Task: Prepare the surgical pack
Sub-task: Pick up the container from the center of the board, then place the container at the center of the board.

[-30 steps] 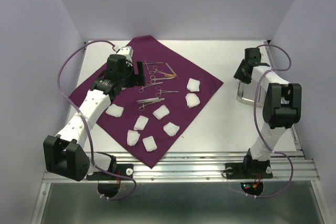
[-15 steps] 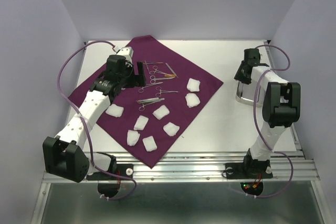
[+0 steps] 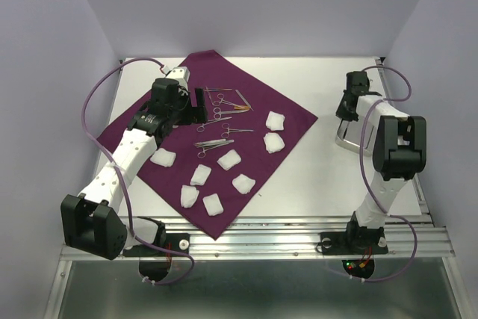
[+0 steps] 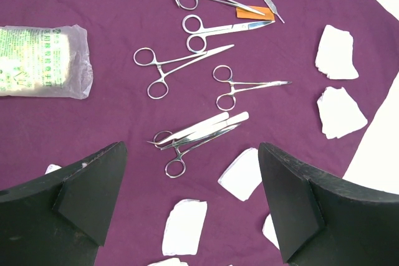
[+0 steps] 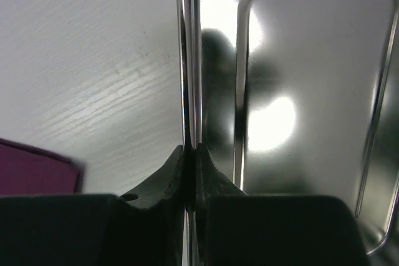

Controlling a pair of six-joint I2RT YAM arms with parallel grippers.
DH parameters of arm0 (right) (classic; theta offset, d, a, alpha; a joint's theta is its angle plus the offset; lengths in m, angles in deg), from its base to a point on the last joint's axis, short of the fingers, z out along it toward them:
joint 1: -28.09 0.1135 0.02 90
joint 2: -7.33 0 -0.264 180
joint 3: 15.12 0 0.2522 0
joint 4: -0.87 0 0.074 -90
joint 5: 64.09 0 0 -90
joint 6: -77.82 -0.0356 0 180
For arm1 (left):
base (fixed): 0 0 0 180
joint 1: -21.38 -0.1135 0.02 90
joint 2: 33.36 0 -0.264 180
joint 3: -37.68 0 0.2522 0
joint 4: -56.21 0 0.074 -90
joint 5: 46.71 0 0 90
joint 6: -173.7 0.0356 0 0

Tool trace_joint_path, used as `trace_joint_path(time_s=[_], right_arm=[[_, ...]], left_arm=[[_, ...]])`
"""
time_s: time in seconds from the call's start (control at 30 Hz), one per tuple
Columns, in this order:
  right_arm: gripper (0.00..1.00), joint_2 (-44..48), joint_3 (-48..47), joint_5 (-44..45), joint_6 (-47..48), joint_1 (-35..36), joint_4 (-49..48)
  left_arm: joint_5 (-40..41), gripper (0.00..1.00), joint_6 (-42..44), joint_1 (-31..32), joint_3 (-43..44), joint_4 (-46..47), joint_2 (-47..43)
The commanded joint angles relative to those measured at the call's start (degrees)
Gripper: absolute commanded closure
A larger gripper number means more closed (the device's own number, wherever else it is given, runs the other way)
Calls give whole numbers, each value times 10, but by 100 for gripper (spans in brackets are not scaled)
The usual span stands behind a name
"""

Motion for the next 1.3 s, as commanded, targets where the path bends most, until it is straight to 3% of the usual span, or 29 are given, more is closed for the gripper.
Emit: trace_joint_path(time_s=[0.0,0.2,0.33,0.5,0.67,1.27], right_arm=[[99,65,7,-9,12,11,-21],[99,93,12,-3,31,89,-21],[99,80,0,15,31,159,-13],[99,52,-12,19,19,198,-6],[99,42,-15,20,10,221,-5],[98,4,-41,26,-4,269,-1]], left_arm=[[-2,1,4,-2,4,18,-12],[2,1,3,-2,13,17,-1],[0,1,-1,-2,14,16,5],[12,1,-15,-2,8,15,3],[39,1,-28,-2,1,24,-12],[4,1,-47,-2,24,23,17]])
